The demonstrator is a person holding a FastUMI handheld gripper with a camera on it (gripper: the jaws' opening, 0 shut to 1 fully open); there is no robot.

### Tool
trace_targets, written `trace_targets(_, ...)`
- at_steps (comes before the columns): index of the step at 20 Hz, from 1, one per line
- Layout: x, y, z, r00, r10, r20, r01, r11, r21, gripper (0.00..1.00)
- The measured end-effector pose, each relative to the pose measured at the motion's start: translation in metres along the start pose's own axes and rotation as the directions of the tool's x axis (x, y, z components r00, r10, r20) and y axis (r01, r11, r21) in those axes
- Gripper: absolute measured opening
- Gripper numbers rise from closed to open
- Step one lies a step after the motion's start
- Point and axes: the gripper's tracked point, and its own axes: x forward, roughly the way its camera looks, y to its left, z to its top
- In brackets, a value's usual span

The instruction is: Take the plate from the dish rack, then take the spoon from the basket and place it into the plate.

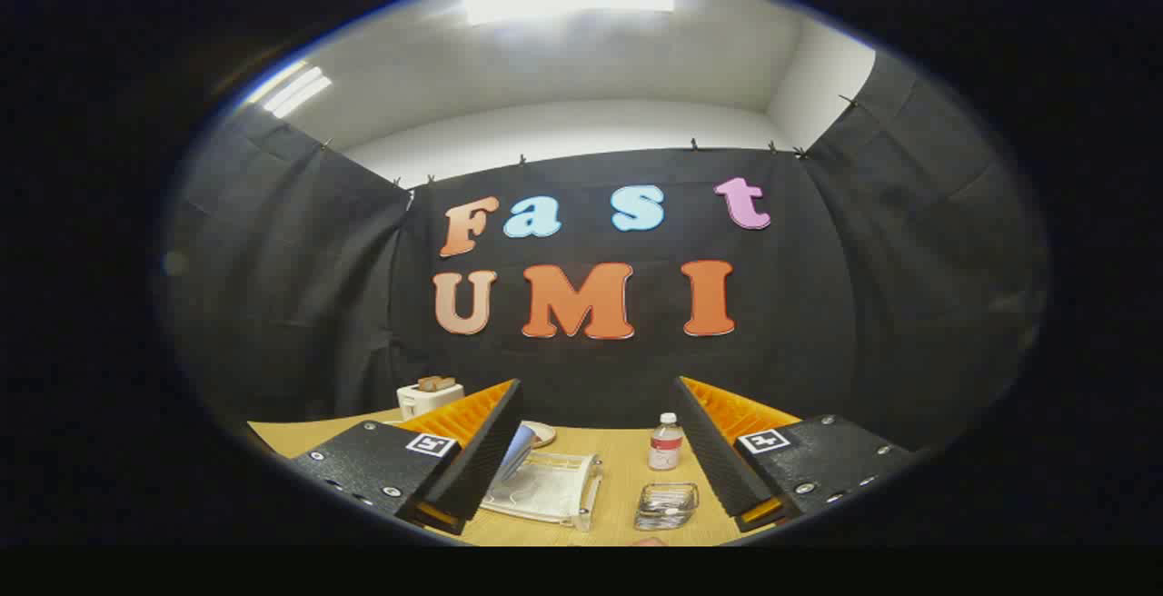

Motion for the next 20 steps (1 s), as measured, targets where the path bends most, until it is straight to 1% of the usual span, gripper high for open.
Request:
trace_targets(3, -0.003, 0.005, -0.011, 0.999, 0.015, -0.031, -0.015, 1.000, 0.018, 0.97)
trace_targets(6, -0.006, 0.011, -0.011, 0.999, 0.034, -0.036, -0.032, 0.999, 0.037, 0.97)
trace_targets(13, -0.007, 0.005, -0.008, 0.999, 0.020, -0.026, -0.019, 1.000, 0.019, 0.97)
trace_targets(20, 0.000, 0.002, -0.011, 0.999, 0.014, -0.035, -0.013, 0.999, 0.041, 0.97)
